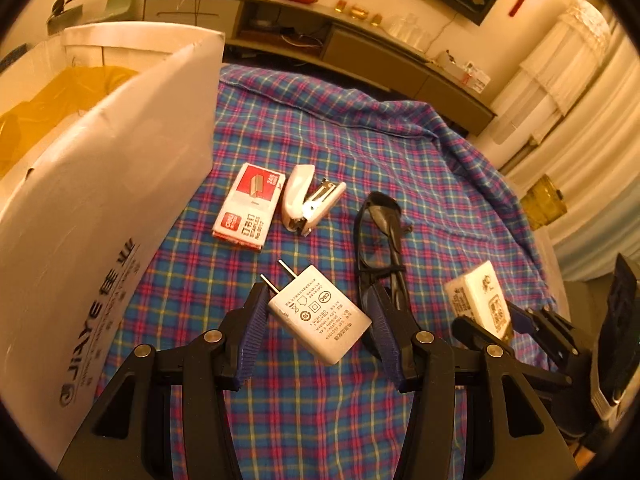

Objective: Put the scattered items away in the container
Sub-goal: 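Grasp the white charger with the left tool while the right tool grasps the tissue pack, then lift the white charger and tissue pack and carry them toward the white box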

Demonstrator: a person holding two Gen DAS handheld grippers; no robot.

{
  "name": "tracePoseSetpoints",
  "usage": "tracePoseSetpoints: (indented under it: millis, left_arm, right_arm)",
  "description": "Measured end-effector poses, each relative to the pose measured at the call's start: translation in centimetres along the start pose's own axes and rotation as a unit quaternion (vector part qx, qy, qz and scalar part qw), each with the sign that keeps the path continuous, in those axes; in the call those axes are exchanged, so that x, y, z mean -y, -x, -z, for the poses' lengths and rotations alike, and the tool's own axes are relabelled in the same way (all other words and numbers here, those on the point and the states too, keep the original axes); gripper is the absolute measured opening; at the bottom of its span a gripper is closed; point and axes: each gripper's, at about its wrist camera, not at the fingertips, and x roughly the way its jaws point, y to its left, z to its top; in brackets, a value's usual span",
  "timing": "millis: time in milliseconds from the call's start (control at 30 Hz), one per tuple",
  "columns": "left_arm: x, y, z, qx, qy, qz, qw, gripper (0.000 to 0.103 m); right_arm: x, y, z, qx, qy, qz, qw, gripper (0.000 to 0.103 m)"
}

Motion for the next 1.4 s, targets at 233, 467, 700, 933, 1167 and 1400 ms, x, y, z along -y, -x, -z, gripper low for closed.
tracePoseSetpoints:
  millis: [233, 467, 700, 933, 1167, 1400]
  left_arm:
    - [1.4, 2.1, 1.9, 0.003, -0.040, 0.006, 0.9992, 0.053]
    - [2.0, 4.0, 3.1, 0.009, -0.062, 0.009, 0.9980, 0.053]
    - [2.4, 5.8, 3.5, 0.021, -0.069, 0.015, 0.9973, 0.053]
    - [2.7, 7.1, 4.0, 0.030, -0.079, 0.015, 0.9963, 0.053]
    - [3.0, 8.1, 4.3, 0.037, -0.085, 0.016, 0.9956, 0.053]
    - [3.4, 9.4, 4.6, 0.047, -0.090, 0.023, 0.9946, 0.053]
  right_arm:
    - [-1.7, 1.3, 0.9, 0.005, 0.006, -0.015, 1.000, 0.052]
    - [-2.5, 2.2, 1.9, 0.007, -0.001, -0.020, 1.000, 0.052]
    - [-2.7, 2.9, 2.4, 0.012, -0.012, -0.022, 1.000, 0.052]
    - [-3.0, 3.6, 2.8, 0.019, -0.017, -0.024, 0.999, 0.052]
    - [-3.8, 4.3, 3.4, 0.024, -0.012, -0.026, 0.999, 0.052]
    - [-4.6, 5.5, 3.9, 0.035, -0.014, -0.033, 0.999, 0.052]
